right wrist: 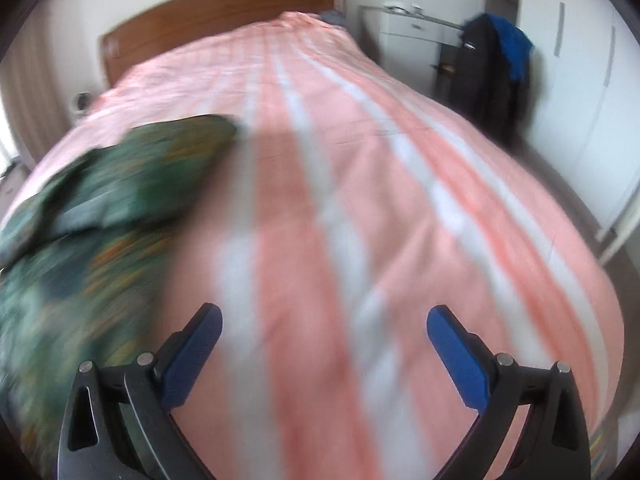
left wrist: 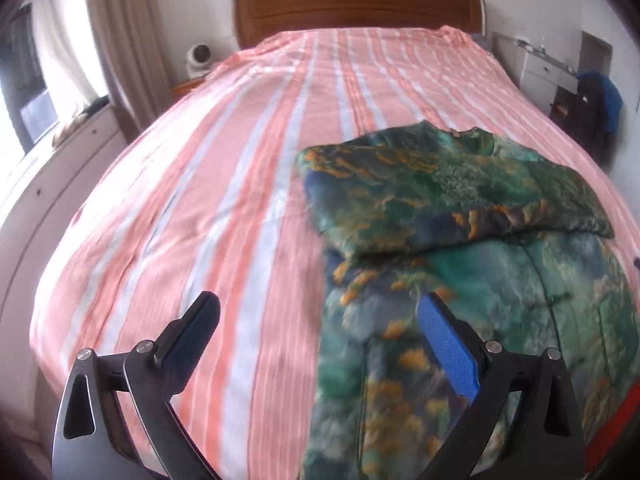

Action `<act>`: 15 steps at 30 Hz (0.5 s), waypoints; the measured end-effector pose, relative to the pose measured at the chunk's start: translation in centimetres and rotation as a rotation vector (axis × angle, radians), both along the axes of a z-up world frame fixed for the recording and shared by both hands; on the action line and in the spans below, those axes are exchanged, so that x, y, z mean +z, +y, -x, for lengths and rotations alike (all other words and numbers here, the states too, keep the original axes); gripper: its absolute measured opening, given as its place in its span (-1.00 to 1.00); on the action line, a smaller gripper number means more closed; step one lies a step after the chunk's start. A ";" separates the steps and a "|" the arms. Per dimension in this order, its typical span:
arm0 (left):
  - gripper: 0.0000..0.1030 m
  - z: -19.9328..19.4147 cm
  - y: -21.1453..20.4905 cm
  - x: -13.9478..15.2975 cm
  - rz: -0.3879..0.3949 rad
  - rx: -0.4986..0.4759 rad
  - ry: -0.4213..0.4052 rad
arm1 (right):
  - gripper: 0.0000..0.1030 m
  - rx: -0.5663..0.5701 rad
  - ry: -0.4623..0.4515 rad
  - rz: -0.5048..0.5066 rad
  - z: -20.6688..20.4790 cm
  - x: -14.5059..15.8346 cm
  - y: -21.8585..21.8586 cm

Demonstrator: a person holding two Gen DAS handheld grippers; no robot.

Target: Fold large clothes

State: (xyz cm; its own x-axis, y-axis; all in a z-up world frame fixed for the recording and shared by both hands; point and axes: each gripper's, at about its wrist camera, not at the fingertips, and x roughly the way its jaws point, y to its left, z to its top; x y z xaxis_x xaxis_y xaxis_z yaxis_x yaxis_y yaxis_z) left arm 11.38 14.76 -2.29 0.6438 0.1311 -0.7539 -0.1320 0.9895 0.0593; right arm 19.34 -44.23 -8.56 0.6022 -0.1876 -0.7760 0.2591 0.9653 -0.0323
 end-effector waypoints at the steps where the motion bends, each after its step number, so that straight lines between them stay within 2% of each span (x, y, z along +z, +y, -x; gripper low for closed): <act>1: 0.93 1.1 0.5 -0.5 0.016 0.020 0.001 | 0.97 -0.031 0.002 0.019 -1.8 -0.5 -1.4; 4: 0.93 4.0 0.1 -1.7 0.033 0.081 0.012 | 0.97 -0.099 0.025 0.115 -6.1 -2.5 -4.3; 6: 0.93 5.2 0.2 -2.6 0.049 0.114 0.036 | 1.00 -0.147 0.113 0.104 -8.0 -4.9 -6.0; 8: 0.93 6.1 0.0 -3.9 0.103 0.141 0.069 | 1.00 -0.180 0.089 0.046 -8.0 -5.4 -6.9; 10: 0.93 6.7 0.0 -4.7 0.149 0.158 0.085 | 1.00 -0.183 0.087 0.079 -7.8 -5.4 -6.3; 12: 0.93 6.2 -0.1 -5.3 0.157 0.174 0.097 | 1.00 -0.181 0.096 0.103 -7.9 -5.3 -6.1; 15: 0.93 5.8 0.0 -5.5 0.164 0.201 0.097 | 1.00 -0.182 0.094 0.087 -7.9 -5.3 -6.2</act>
